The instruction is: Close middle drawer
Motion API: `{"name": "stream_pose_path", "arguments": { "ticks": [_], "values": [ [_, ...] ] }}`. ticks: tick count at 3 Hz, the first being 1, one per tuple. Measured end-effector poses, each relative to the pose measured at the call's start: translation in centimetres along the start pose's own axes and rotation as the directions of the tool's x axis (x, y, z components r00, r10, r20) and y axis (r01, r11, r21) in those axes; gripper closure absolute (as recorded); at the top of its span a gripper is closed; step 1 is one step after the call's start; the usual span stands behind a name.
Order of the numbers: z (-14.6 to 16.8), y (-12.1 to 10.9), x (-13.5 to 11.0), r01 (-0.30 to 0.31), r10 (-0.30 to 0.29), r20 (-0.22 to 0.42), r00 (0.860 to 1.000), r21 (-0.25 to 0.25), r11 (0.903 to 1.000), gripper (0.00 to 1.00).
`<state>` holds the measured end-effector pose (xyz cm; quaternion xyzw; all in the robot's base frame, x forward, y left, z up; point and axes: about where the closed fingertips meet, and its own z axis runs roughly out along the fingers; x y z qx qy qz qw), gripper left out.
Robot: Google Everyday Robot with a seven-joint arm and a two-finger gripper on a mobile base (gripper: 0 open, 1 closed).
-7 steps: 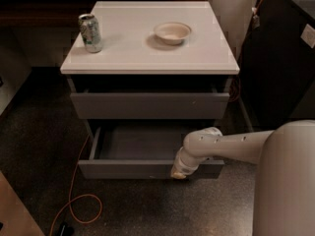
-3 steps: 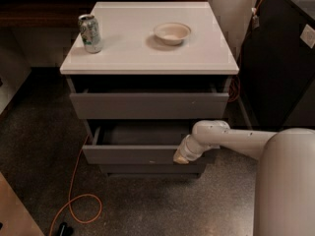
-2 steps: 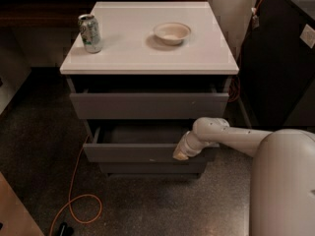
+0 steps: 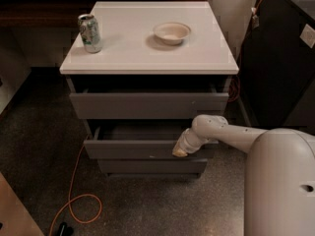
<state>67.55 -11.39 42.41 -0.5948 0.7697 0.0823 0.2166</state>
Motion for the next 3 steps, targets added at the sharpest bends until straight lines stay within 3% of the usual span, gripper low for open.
{"name": "stream_pose_path", "arguments": {
  "ticks": [1, 2, 3],
  "values": [
    [0.2, -0.4, -0.1, 0.001, -0.001, 0.002, 1.0, 0.003, 1.0, 1.0],
    [0.9, -3.5, -1.0, 0.004, -0.004, -0.003, 1.0, 0.056, 0.9984, 1.0],
    [0.9, -3.5, -1.0, 0.004, -0.004, -0.003, 1.0, 0.056, 0.9984, 1.0]
  ]
}}
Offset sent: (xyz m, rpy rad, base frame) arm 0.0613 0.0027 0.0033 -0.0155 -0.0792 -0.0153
